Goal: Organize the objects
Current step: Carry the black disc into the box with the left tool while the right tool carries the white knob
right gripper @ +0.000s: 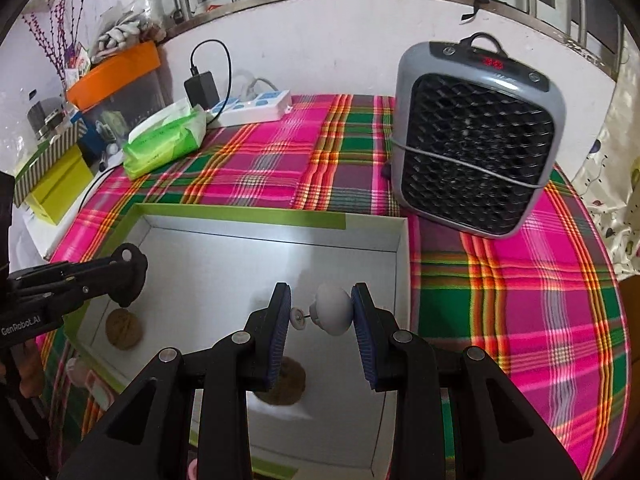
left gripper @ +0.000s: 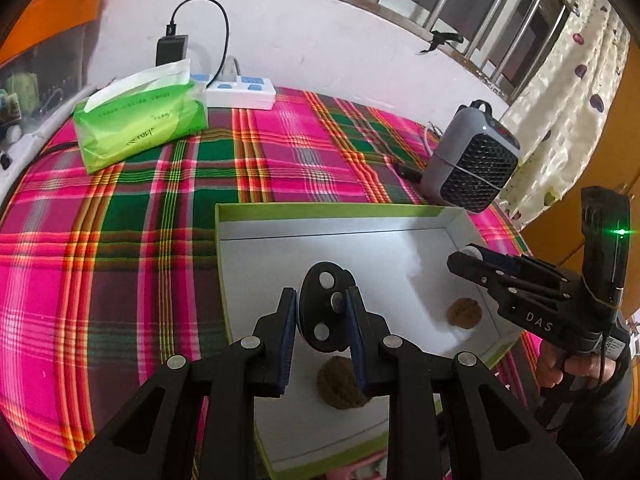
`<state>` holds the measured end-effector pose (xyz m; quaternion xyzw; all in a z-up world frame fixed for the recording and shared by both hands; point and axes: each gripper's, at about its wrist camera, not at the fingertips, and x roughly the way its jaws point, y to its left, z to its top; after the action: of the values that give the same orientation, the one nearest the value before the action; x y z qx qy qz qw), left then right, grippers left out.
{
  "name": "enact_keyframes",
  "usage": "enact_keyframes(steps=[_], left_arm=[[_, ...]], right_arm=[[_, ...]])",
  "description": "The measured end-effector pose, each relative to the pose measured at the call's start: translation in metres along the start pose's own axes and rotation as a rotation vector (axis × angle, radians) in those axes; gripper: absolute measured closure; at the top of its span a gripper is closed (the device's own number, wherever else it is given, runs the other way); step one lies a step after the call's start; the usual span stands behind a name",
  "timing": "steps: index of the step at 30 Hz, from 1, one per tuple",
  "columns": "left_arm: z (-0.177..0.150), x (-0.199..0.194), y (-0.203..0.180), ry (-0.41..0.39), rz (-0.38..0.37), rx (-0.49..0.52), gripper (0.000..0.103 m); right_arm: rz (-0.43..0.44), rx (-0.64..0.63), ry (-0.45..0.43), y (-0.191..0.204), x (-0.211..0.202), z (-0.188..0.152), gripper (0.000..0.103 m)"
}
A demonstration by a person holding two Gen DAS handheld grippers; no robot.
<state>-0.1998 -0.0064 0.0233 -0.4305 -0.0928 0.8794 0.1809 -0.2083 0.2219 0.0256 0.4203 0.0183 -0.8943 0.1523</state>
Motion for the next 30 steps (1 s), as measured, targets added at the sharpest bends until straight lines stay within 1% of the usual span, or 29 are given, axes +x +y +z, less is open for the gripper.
enact_keyframes(steps=[7,21,30], left_arm=[[0.004,0.005,0.000,-0.004,0.001,0.003,0.081],[0.005,0.011,-0.002,0.002,0.015,0.019,0.081],[0.004,0.012,-0.005,0.001,0.034,0.037,0.081]], right_arm=[[-0.001,-0.017,0.020,0.002,0.011,0.001,0.070],[-0.030,-0.056,0.013,0.009,0.014,0.000,0.070],[-0.034,-0.059,0.009,0.011,0.016,-0.001,0.070]])
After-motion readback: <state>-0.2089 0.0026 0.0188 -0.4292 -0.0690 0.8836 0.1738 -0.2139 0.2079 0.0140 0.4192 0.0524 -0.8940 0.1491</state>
